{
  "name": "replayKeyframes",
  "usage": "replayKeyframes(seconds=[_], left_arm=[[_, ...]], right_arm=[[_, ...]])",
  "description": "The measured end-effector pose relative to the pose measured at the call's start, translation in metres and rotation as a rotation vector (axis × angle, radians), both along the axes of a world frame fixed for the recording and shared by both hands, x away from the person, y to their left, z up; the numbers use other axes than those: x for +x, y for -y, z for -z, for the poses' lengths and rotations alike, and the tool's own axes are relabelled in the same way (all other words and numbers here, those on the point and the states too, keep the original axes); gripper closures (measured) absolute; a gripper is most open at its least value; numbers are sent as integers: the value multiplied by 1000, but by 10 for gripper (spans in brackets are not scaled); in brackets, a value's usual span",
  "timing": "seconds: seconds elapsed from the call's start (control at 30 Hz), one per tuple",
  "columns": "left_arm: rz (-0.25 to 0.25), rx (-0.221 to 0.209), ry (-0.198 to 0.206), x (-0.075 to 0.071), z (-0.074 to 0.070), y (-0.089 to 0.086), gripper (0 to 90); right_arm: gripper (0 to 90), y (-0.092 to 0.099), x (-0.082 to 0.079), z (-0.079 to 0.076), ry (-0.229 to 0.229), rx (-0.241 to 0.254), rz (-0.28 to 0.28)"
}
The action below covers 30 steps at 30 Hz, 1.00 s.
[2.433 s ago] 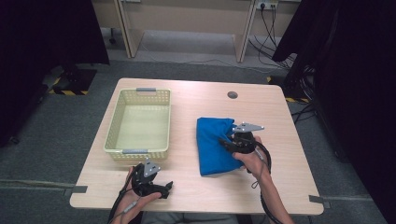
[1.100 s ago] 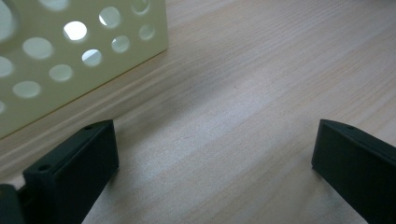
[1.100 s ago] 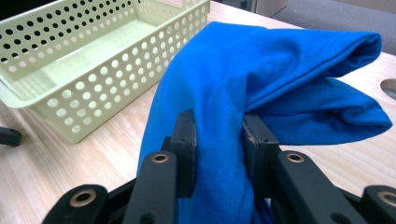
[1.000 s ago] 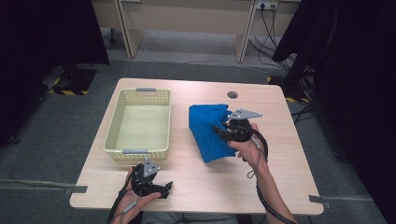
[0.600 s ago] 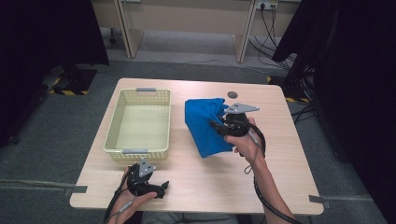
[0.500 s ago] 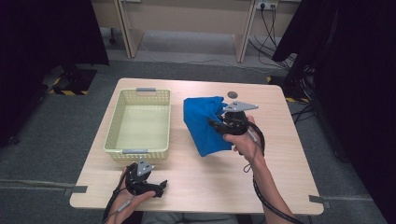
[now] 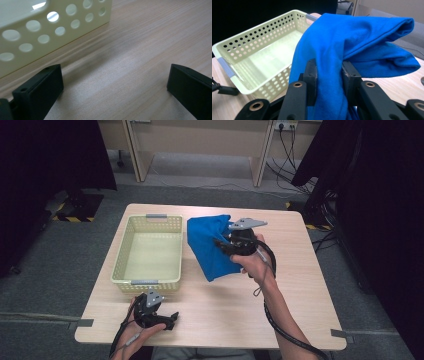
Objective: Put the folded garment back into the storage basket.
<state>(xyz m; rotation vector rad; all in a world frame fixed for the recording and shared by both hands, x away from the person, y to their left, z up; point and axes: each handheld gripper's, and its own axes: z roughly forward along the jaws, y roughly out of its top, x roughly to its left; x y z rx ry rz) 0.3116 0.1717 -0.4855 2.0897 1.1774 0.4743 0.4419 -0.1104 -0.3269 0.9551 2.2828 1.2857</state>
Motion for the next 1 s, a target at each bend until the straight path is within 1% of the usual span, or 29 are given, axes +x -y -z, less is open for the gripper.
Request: replayKeyframes(seconds=[0.13,0.3,0.37,0.4,0.5,0.63,0.67,0.77,1.0], left_arm=[[0,0,0,0,0,0,0],[-1,0,1,0,0,0,0],[-1,0,1,0,0,0,0],[-1,-1,1,0,0,0,0],[-1,-1,1,0,0,0,0],[-1,-1,1,0,0,0,0],[-1,-1,1,0,0,0,0],[-1,0,1,0,0,0,0],[-1,0,1,0,0,0,0]], right_arm=[[703,-13,2,-6,2,-7,-7],[703,-31,6,-10,1,-17,-28],[703,-35,7,-10,1,-19,-32],[703,-41,8,-12,5,-19,-37],[703,-48,8,-14,6,-21,-39],[703,-59,7,-20,11,-17,-56],[703,-59,7,-20,11,-17,-56],[702,-70,8,-22,11,-17,-66],[701,-86,13,-21,0,-23,-75]])
